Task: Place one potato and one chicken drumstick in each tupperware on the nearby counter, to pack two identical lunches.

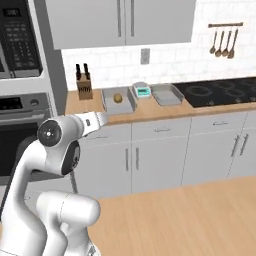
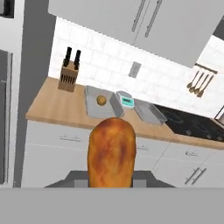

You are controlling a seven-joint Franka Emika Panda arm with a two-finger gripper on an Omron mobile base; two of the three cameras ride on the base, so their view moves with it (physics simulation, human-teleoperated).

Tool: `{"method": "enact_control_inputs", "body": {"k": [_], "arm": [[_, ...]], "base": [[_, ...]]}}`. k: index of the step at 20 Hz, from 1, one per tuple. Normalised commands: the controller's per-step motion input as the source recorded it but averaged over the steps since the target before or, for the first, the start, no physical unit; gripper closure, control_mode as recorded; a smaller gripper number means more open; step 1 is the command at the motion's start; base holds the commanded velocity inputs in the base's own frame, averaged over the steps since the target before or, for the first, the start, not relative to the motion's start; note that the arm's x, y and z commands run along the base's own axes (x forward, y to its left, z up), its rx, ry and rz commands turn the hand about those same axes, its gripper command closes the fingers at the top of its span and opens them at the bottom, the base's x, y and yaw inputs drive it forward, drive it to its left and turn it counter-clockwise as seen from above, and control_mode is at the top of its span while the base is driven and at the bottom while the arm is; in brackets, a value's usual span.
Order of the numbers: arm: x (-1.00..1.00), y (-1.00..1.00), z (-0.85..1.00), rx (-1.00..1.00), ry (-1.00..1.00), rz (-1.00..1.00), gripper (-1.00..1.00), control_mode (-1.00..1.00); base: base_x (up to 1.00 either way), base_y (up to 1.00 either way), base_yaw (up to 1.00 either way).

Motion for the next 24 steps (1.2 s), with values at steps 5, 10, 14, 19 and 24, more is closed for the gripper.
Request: {"method": "enact_control_inputs", "body": {"k": [5,10,14,19,24], "arm": [[0.0,0.0,0.0,0.0,0.0,0.0,1.0,1.0],[0.0,0.0,0.0,0.0,0.0,0.0,1.0,1.0],[0.0,0.0,0.0,0.0,0.0,0.0,1.0,1.0],[0.0,0.0,0.0,0.0,0.0,0.0,1.0,1.0],[0.0,0.0,0.0,0.0,0.0,0.0,1.0,1.0]], "base": [[1.0,-0.88,-0.48],[1.0,-0.51,-0.43],[1.0,-0.24,-0.11],[0.89,-0.16,0.46],[0.63,0.0,0.83]]}}
